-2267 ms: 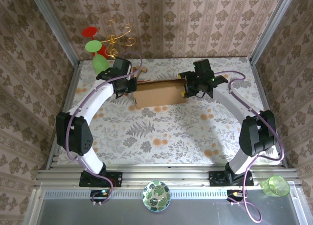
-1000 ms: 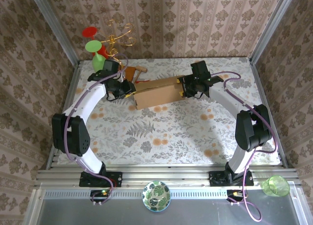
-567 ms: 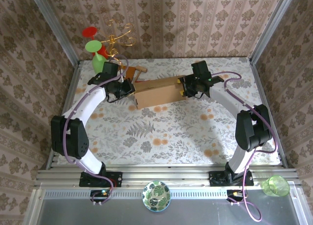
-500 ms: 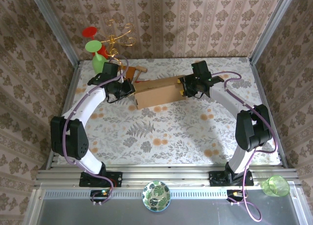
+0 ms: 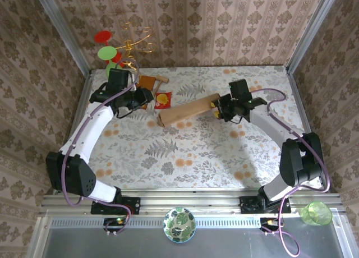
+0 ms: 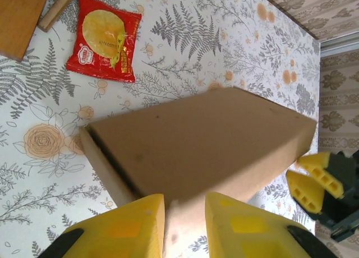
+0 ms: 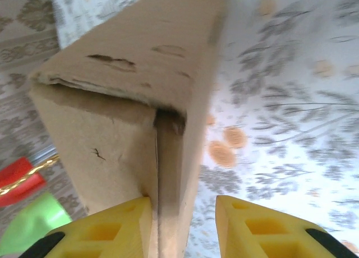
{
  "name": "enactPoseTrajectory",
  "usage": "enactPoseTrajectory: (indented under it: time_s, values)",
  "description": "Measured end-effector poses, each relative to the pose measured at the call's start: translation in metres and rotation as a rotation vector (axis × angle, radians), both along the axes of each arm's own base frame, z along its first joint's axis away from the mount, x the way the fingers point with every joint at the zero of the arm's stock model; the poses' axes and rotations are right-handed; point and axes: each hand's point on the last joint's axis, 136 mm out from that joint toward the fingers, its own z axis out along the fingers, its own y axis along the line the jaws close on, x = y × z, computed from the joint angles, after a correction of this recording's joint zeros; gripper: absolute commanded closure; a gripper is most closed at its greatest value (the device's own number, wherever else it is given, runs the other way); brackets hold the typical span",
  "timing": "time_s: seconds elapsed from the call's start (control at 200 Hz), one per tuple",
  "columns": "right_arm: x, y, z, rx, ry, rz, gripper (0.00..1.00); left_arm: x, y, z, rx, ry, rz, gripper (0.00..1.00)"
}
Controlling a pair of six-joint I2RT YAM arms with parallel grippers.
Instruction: Fold the paper box
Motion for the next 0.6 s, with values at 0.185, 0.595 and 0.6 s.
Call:
enactPoseTrajectory:
  time_s: [0.185,0.595,0.6]
  values:
    - [-0.056,-0.034,-0.047,-0.07,0.135,0.005,0.6,-0.006,-0.015,-0.016,-0.002,0.036,-0.032,0.77]
    - [-0.087,-0.025,-0.038,-0.079,0.044,0.152,0.48,-0.048,-0.05,-0.097,0.049,0.224,-0.151,0.75]
    - [-0.087,-0.022,-0.038,-0.074,0.04,0.16,0.48,-0.048,-0.05,-0.098,0.05,0.227,-0.152,0.75]
